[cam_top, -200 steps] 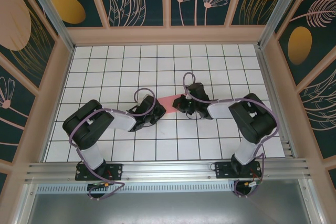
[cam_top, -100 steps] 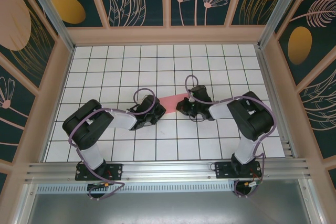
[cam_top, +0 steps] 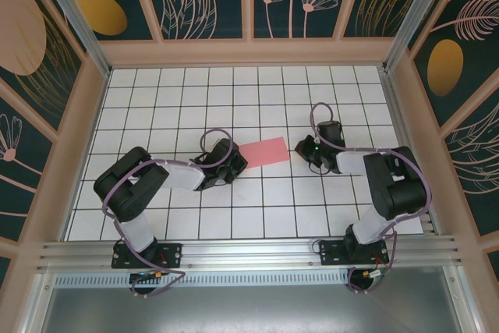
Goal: Fold a paper plane with a square sheet of paper (pick it up from the middle)
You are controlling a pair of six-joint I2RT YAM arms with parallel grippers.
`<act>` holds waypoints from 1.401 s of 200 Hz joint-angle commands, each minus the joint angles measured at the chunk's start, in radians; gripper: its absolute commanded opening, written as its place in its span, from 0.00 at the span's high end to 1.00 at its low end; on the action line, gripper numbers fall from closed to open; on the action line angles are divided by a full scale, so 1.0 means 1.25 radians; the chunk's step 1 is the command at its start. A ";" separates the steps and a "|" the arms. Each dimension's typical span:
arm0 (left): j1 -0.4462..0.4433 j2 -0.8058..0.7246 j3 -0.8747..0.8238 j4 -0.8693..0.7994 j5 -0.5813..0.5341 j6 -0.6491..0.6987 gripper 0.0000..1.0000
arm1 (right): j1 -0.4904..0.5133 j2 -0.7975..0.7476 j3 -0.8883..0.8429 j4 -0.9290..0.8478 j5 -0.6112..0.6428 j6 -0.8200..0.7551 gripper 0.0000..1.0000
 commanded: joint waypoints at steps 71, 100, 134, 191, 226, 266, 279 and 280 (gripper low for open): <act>0.160 -0.116 0.174 -0.337 -0.035 0.276 0.38 | 0.270 0.074 0.238 -0.162 0.137 -0.028 0.87; 0.224 -0.165 0.143 -0.392 -0.101 0.342 0.18 | 0.330 0.176 0.353 -0.203 0.136 -0.021 0.84; 0.281 -0.201 0.116 -0.430 -0.114 0.375 0.04 | 0.379 0.297 0.496 -0.272 0.141 -0.011 0.78; 0.331 -0.217 0.115 -0.465 -0.114 0.420 0.01 | 0.411 0.405 0.608 -0.355 0.128 -0.012 0.76; 0.334 -0.211 0.103 -0.451 -0.108 0.421 0.02 | 0.429 0.400 0.585 -0.415 0.105 -0.052 0.76; 0.335 -0.205 0.099 -0.433 -0.083 0.421 0.01 | 0.446 0.306 0.452 -0.471 0.062 -0.193 0.76; 0.336 -0.203 0.103 -0.426 -0.067 0.441 0.01 | 0.442 0.264 0.423 -0.505 0.075 -0.229 0.76; 0.336 -0.202 0.104 -0.426 -0.066 0.443 0.01 | 0.441 0.261 0.422 -0.509 0.076 -0.230 0.76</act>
